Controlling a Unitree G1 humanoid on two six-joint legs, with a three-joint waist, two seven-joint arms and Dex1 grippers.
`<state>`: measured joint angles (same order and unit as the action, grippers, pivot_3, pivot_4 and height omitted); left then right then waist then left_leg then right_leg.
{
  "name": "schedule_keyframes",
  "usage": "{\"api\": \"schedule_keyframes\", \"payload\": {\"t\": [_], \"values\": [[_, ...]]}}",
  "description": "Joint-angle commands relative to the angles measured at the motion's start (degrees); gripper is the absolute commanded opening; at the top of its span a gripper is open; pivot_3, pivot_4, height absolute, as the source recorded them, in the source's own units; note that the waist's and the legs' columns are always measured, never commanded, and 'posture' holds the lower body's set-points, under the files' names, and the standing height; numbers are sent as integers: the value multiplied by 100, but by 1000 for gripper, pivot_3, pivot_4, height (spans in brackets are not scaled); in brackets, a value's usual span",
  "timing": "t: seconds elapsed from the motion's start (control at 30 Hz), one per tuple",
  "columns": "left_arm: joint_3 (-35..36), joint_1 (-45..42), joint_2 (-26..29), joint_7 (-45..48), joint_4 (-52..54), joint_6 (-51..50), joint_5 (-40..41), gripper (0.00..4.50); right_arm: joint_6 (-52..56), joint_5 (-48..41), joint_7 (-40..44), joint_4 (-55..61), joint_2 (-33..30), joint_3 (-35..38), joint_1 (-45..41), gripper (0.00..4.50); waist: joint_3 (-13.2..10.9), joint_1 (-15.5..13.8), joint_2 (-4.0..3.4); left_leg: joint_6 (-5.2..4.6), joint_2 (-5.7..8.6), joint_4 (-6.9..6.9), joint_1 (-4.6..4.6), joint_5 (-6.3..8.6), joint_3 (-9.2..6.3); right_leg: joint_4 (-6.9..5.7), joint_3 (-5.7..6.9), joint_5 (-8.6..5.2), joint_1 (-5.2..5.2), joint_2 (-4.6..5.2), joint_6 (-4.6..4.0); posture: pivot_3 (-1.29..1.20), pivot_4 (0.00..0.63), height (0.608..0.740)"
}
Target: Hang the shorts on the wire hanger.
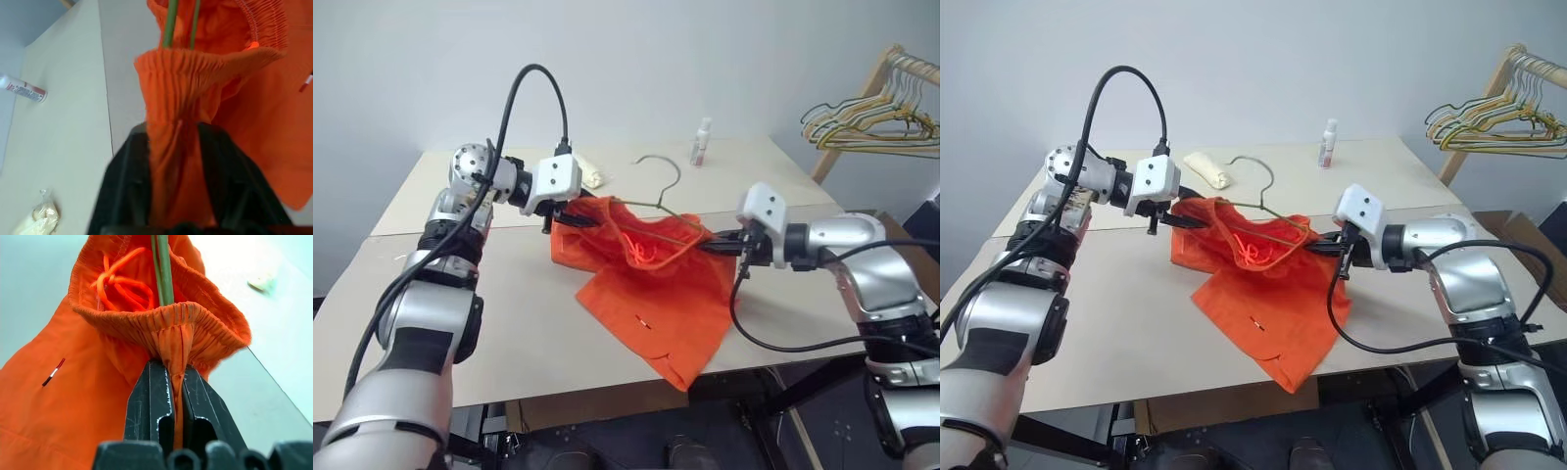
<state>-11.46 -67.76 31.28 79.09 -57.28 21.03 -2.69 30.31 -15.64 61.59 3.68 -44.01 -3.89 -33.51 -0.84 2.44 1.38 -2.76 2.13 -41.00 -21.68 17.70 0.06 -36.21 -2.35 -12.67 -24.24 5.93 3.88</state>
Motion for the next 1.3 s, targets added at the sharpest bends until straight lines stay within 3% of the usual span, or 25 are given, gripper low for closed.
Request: {"api": "schedule_keyframes", "payload": {"t": [0.03,0.17,0.2,0.3,0.47,0.6,0.77,0.97,1.2,1.3], "values": [[230,-312,156,-487,-224,52,-46,3046,333,-300,-255,444,-276,725,153,0,0,-1,0,0,0,0,-2,0,-1,0,1,0,0,1,0,-55,0,740],[425,-376,218,-1381,-408,-34,-103,4378,857,-495,-551,809,-503,1274,635,0,0,-4,0,-3,1,1,-1,2,-2,1,3,0,2,3,0,-70,0,740],[494,-347,215,-1499,-393,-59,-54,4445,1109,-529,-697,907,-570,1444,768,0,0,-3,0,-3,0,0,2,2,-2,0,1,0,3,3,0,-77,0,740],[788,-132,96,-1358,-116,-277,372,4445,1890,-685,-1107,1158,-692,1902,1053,0,0,-6,0,-4,0,0,0,2,-2,-2,2,0,4,7,1,-96,0,740],[1373,902,-330,-486,1625,-1262,1795,4445,3698,-803,-2319,1424,-451,2776,957,0,5,17,-8,-4,-4,0,0,2,0,-3,-2,0,3,18,1,-126,0,740],[1537,1771,-570,-662,3148,-2190,2504,4445,4988,-278,-3630,1487,-29,3438,674,0,6,72,-8,-3,-7,3,0,2,-1,-1,-10,1,-2,22,0,-133,0,740],[1638,2333,-802,-1215,4400,-2999,3047,4445,5964,345,-4645,1496,269,3919,196,0,14,135,-22,1,-4,6,-3,1,-5,2,-11,1,-6,33,-1,-147,0,740],[1768,2621,-1159,-2010,5397,-3628,3557,4445,6203,1407,-6002,1113,753,4530,-923,0,59,170,-94,0,9,16,15,2,0,13,-17,1,4,44,0,-142,0,740],[1629,2887,-1348,-2378,5981,-3984,3814,4445,5335,2178,-7156,233,973,4765,-1539,0,81,213,-128,4,16,24,37,-1,7,15,-25,1,23,43,-1,-124,0,740],[1752,3047,-1488,-2356,6264,-4234,4334,4445,4927,2326,-7531,-146,964,4934,-1761,0,87,252,-141,3,16,27,37,0,7,15,-26,0,22,40,-1,-122,0,740]]}}
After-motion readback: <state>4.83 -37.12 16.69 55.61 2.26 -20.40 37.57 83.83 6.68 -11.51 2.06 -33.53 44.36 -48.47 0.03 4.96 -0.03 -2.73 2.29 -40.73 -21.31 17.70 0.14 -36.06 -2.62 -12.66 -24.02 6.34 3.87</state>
